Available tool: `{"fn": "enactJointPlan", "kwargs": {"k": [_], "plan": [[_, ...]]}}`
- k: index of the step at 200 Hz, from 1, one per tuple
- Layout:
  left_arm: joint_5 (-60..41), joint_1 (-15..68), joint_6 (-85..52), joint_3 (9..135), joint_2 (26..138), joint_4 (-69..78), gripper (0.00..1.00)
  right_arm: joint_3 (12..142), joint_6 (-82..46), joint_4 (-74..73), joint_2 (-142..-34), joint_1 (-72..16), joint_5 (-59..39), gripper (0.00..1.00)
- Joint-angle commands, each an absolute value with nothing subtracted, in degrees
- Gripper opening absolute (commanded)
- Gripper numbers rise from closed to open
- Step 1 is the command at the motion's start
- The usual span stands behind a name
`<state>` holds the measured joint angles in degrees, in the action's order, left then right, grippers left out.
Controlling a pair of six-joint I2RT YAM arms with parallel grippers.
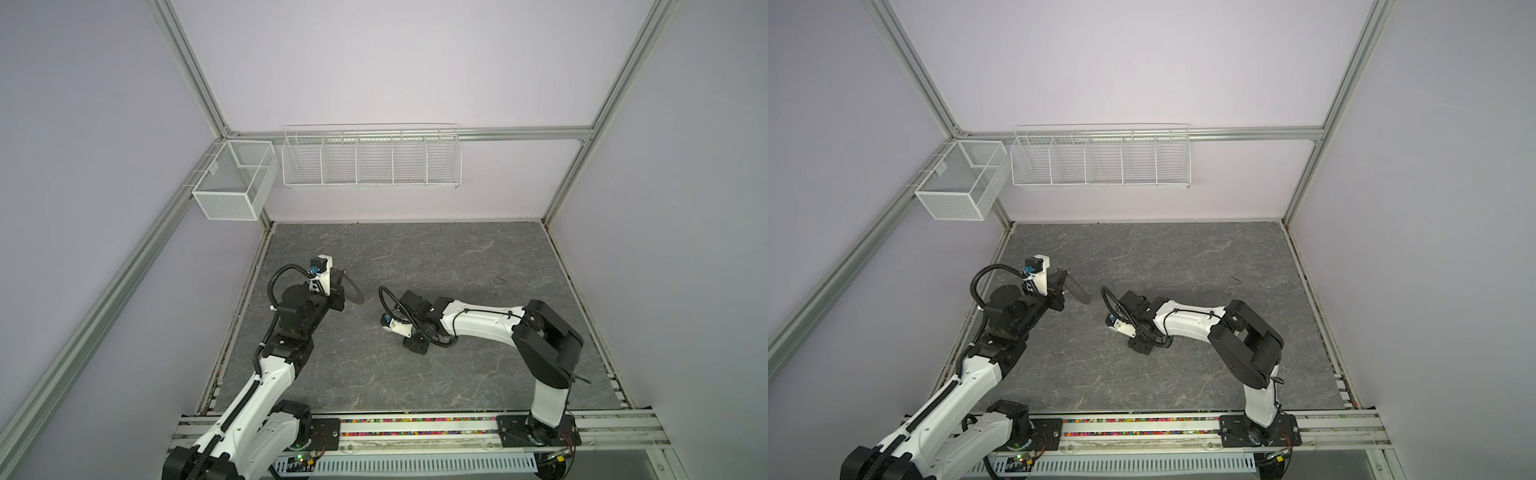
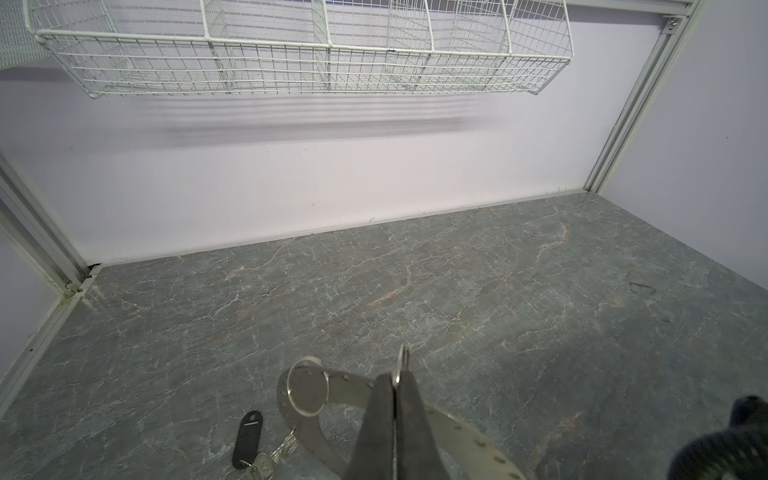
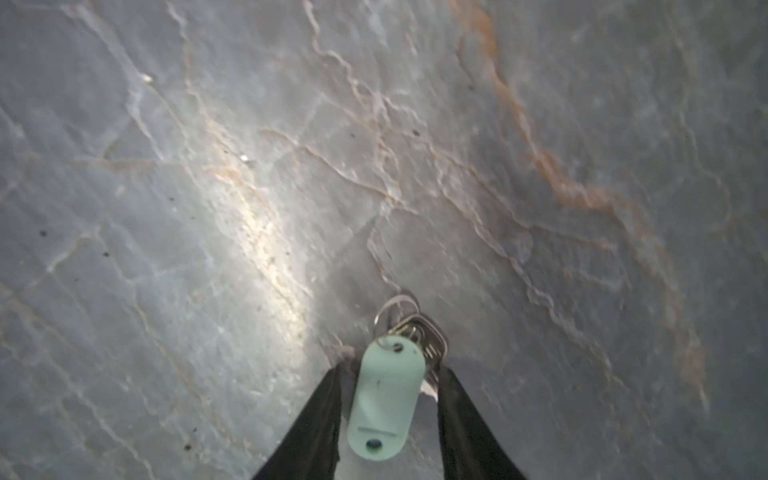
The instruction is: Put the keys on the keyring
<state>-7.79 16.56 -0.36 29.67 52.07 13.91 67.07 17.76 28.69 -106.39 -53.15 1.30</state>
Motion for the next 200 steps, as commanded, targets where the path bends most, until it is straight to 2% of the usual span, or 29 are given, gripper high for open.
{"fn": "enactJointPlan", "kwargs": {"k": [1,45,124,200], "plan": [[-7.9,16.8,-0.1,30.1,51.8,15.8,0.0,65.3,18.4,26.3,-102.2,-52.6,-0.9,0.5],[-7.8,16.8,-0.1,29.9,51.8,16.1,0.0,64.3,18.8,24.1,-100.7,-54.6,0.7,0.5],[-7.6,16.8,0.0,29.9,51.7,16.0,0.0,67.2,16.5,24.0,-105.0,-57.4,7.2,0.35],[-7.6,16.8,-0.1,29.7,51.5,15.9,0.0,68.8,15.2,23.8,-108.3,-58.2,9.1,0.3]]}}
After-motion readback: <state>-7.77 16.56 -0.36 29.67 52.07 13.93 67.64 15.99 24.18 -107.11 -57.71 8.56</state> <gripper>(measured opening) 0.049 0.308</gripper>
